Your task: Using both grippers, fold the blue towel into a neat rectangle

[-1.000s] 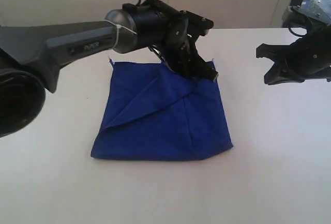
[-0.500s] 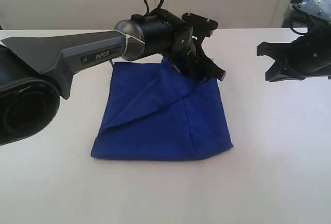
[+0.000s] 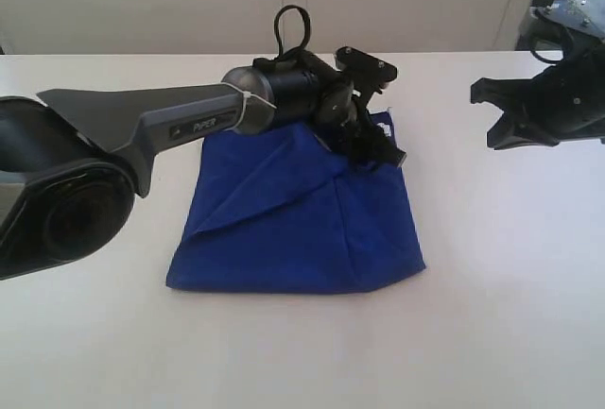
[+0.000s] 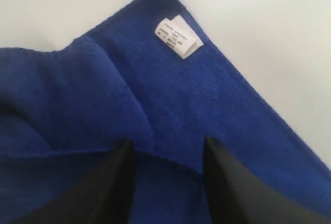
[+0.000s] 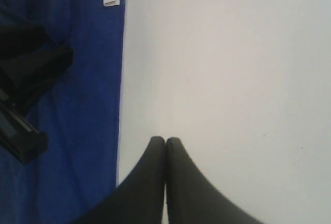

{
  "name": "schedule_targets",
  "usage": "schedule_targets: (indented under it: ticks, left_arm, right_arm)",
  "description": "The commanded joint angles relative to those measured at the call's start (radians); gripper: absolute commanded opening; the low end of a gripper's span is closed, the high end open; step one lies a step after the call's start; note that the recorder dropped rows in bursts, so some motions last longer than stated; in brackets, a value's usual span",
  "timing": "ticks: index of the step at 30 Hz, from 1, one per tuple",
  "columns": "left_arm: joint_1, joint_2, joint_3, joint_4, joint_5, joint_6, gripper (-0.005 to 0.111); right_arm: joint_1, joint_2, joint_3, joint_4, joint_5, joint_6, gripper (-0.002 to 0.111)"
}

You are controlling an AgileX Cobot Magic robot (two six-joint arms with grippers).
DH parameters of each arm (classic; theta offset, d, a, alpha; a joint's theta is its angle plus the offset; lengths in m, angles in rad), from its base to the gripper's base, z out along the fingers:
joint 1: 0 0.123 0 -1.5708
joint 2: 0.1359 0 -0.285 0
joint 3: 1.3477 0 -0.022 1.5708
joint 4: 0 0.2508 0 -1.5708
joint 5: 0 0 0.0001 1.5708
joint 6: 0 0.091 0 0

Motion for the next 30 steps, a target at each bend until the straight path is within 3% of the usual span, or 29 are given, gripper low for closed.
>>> schedule_targets:
  ticks: [1, 9, 22, 26, 27, 30]
  left_arm:
    - [-0.006, -0.009, -0.003, 0.051, 0.035, -0.005, 0.034]
    - [-0.006, -0.009, -0.003, 0.051, 0.038, -0.005, 0.001]
    - [-0.006, -0.055, -0.003, 0.024, 0.079, -0.122, 0.0]
    - [-0.006, -0.033, -0.003, -0.011, 0.087, -0.122, 0.013]
    - [-0.006, -0.029, -0.003, -0.028, 0.073, -0.122, 0.026]
    - [-0.006, -0.027, -0.003, -0.037, 0.042, -0.122, 0.045]
  right_arm:
    - [-0.008, 0.0, 0.002, -0.005, -0.027, -0.013, 0.0]
    - [-0.008, 0.0, 0.01, -0.005, -0.046, -0.013, 0.0]
    - [-0.008, 0.0, 0.01, -0.005, -0.044, -0.013, 0.0]
    - [-0.008, 0.0, 0.01, -0.005, -0.044, -0.013, 0.0]
    - [-0.008, 0.0, 0.01, -0.005, -0.044, -0.013, 0.0]
    - [-0.008, 0.0, 0.01, -0.005, -0.044, -0.013, 0.0]
